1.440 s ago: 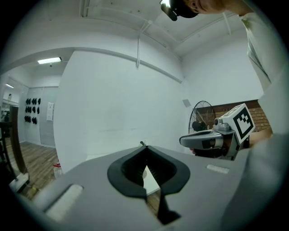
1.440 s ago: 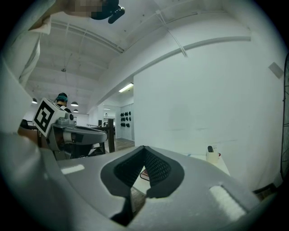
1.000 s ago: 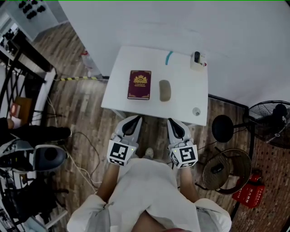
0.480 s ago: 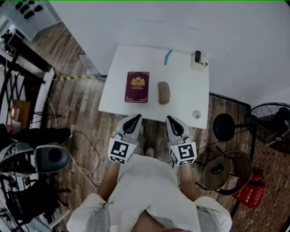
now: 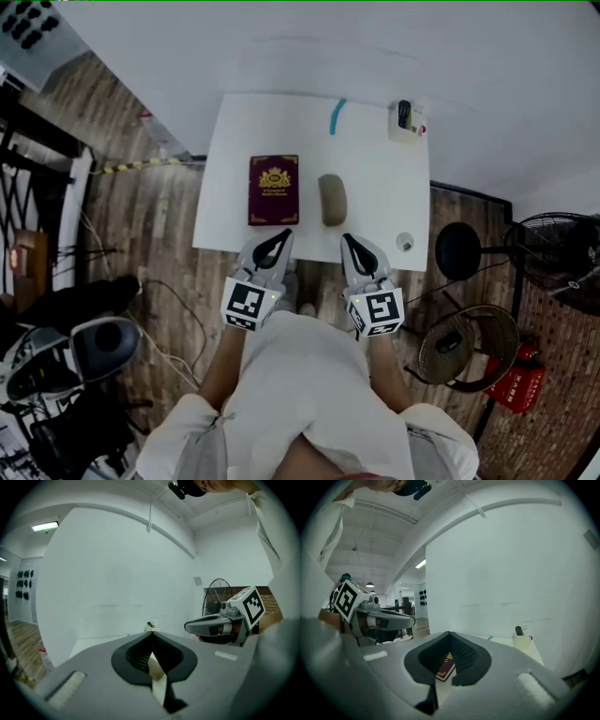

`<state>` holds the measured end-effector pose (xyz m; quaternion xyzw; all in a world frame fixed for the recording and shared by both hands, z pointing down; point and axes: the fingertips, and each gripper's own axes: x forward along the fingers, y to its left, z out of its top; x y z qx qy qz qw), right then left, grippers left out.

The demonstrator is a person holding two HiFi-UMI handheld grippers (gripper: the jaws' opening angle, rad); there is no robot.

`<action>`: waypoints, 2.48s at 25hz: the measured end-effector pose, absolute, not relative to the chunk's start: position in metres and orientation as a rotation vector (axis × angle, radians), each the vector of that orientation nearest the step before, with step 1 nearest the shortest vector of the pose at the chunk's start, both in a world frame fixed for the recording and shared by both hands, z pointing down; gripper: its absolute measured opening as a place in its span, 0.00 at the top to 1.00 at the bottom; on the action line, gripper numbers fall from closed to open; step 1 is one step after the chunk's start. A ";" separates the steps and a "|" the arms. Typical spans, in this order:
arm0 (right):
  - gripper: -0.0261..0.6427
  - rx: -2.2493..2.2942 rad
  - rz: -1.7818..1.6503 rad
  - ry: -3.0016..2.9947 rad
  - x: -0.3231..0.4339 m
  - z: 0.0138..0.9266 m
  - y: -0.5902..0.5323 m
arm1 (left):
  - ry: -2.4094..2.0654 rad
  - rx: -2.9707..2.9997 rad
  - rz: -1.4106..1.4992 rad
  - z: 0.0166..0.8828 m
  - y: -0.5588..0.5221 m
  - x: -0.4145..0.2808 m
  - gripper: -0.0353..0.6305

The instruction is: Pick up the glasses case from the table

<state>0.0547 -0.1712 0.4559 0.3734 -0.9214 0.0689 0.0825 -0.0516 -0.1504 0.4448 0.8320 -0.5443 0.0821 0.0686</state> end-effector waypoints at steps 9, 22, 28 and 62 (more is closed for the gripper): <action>0.94 1.181 0.264 -2.614 0.034 0.487 -0.225 | -1.454 2.532 0.307 0.476 -0.212 -0.068 0.92; 0.90 1.266 0.381 -2.374 0.028 0.549 -0.269 | -1.172 2.564 0.415 0.527 -0.265 -0.069 0.92; 0.85 1.289 0.433 -2.275 0.027 0.580 -0.280 | -1.054 2.576 0.449 0.550 -0.279 -0.067 0.92; 0.34 1.046 0.655 -2.069 0.027 0.711 -0.311 | -0.966 2.441 0.613 0.617 -0.303 -0.033 0.92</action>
